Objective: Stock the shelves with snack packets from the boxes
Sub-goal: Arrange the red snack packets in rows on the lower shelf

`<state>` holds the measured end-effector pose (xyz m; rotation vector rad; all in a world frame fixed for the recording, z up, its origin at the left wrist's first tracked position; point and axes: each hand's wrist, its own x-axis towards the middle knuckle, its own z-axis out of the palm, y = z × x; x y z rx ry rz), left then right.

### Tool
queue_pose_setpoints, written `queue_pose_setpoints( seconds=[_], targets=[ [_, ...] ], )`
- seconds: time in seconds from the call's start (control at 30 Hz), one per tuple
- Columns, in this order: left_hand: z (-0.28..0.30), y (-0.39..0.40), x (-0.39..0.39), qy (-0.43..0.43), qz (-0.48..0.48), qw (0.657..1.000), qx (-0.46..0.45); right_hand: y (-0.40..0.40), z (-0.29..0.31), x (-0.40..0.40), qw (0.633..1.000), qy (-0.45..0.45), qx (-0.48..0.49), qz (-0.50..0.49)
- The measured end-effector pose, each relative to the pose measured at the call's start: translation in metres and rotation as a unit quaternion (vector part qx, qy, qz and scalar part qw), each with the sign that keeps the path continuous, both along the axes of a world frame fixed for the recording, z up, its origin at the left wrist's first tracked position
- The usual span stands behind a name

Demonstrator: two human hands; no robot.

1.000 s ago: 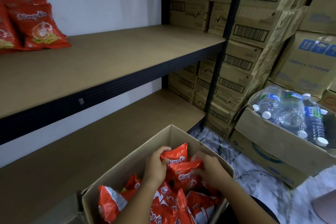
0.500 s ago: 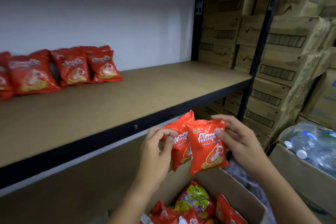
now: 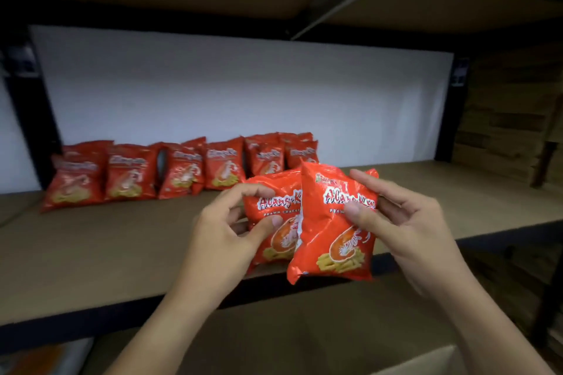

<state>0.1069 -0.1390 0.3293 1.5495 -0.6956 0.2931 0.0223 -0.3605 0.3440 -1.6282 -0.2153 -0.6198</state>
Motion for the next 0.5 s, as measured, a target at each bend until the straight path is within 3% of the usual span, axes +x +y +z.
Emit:
queue_pose_setpoints(
  seconds=[0.23, 0.5],
  targets=[
    [0.008, 0.098, 0.026, 0.034, 0.08, 0.996, -0.023, 0.068, 0.004, 0.065, 0.991, 0.008, -0.075, 0.107],
    [-0.002, 0.198, 0.089, 0.064, 0.17, 0.983, -0.036, 0.165, -0.012, 0.178, 0.979, -0.026, -0.19, 0.062]
  ],
)
